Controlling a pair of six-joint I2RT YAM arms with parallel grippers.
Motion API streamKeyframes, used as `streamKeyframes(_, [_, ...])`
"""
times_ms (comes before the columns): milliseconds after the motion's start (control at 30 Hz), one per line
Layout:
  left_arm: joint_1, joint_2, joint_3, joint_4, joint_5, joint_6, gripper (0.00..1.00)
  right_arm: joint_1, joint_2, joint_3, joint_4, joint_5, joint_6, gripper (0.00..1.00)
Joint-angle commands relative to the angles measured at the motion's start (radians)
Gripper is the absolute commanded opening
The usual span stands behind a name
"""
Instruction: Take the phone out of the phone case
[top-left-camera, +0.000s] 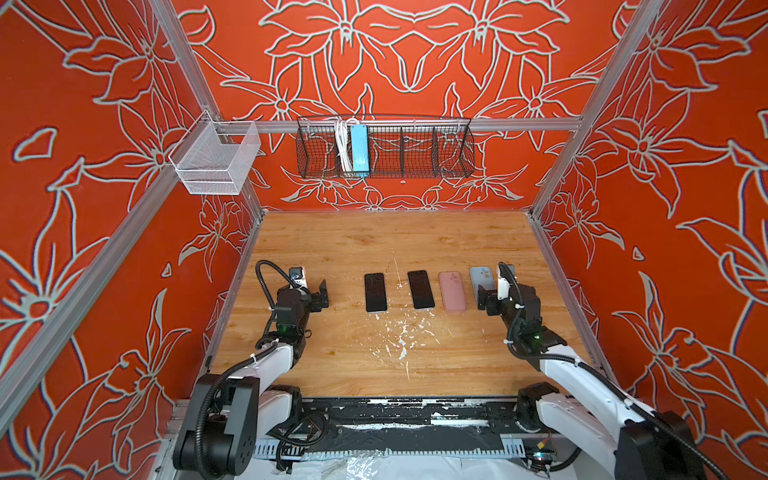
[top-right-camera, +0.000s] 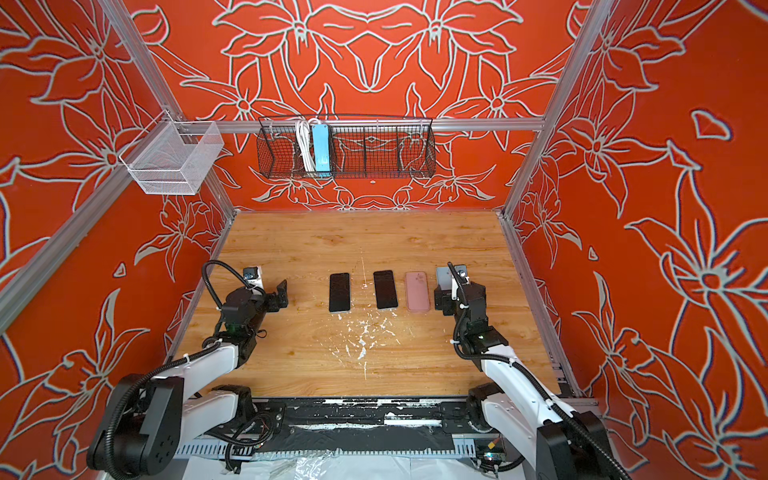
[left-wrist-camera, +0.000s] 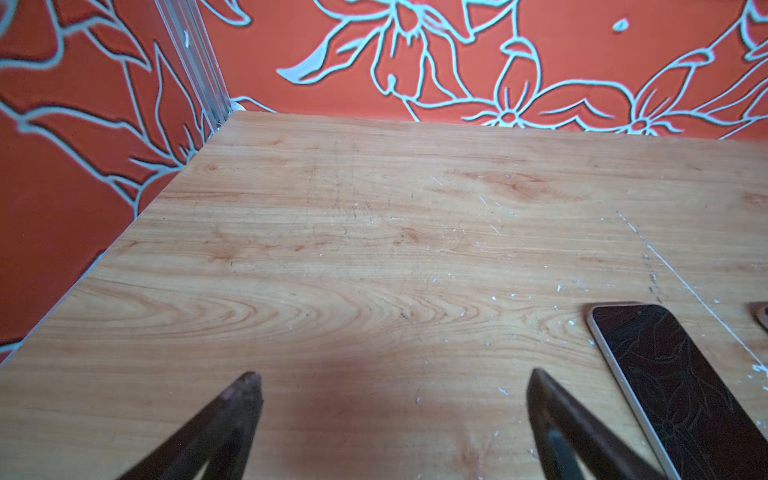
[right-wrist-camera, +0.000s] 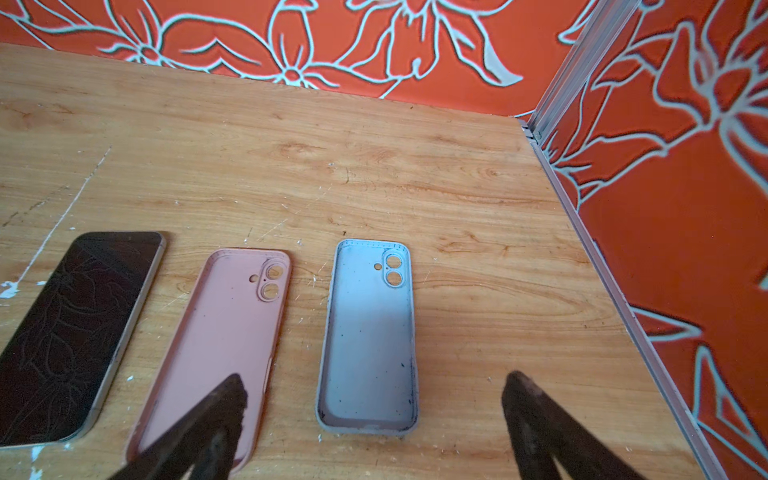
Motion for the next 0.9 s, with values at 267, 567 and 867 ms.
streamKeyframes(267, [0.021, 0.011, -0.037, 0.07, -0.049, -0.044, 0.97, -0.005, 0.104, 0.01, 0.099, 0.055, -0.072, 0.98])
streamKeyframes(567, [0.056, 0.06, -0.017, 0.073, 0.032, -0.05, 0.97, -0.006, 0.229, -0.011, 0.267, 0.07, -0.092, 0.98])
streamKeyframes(867, [0.071, 0.085, -0.002, 0.062, 0.054, -0.056, 0.97, -0.007, 0.366, 0.048, 0.319, 0.013, -0.128, 0.98])
